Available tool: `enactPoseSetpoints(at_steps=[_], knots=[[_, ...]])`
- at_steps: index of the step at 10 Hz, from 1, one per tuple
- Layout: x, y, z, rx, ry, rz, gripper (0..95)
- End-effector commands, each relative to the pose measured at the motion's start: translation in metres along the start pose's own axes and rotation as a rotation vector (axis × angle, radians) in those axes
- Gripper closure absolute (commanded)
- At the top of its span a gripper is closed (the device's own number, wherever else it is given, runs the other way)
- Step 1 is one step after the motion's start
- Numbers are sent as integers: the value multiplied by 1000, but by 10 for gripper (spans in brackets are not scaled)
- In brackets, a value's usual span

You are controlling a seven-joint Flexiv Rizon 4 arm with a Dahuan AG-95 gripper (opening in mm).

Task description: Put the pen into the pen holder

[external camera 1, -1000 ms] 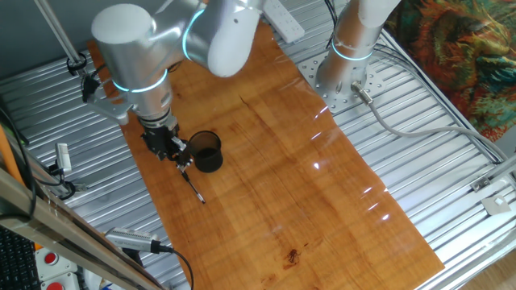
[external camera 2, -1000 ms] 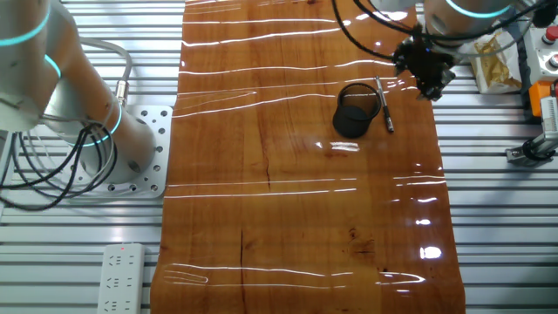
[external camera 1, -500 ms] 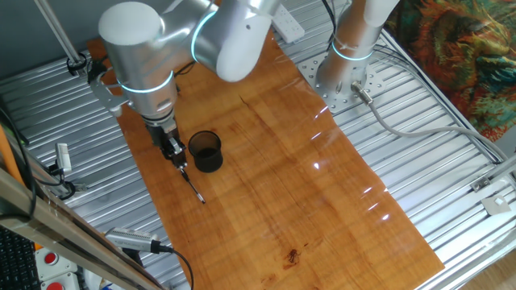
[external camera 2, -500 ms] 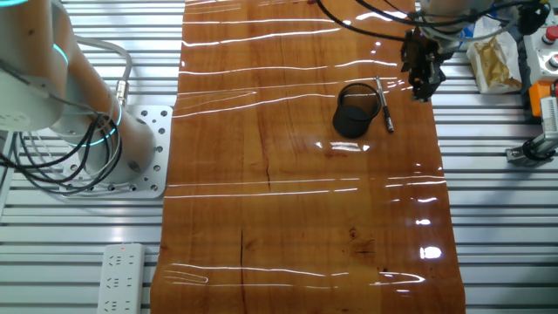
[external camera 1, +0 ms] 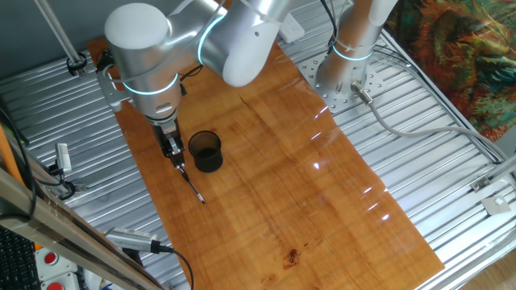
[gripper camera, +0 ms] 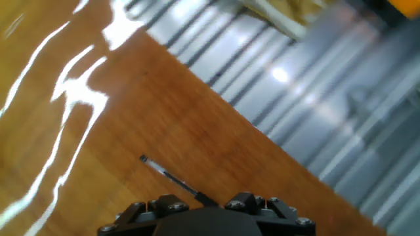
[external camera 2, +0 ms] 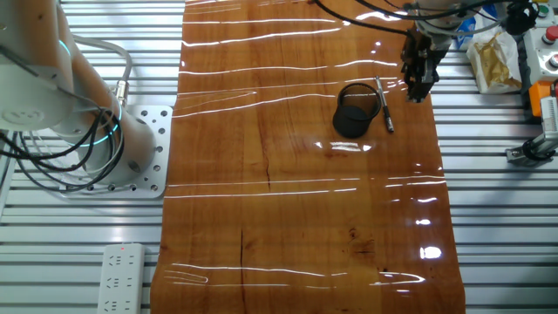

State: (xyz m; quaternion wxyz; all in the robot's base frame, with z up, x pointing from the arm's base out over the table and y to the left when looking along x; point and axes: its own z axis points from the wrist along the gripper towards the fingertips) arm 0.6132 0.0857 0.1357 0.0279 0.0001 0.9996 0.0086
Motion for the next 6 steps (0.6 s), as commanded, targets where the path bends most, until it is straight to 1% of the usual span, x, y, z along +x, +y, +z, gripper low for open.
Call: enactPoseSetpoints(at_steps=[1,6], knots=[[1,1,0,-3,0,-4,380],[1,1,0,-1,4,-19,380]])
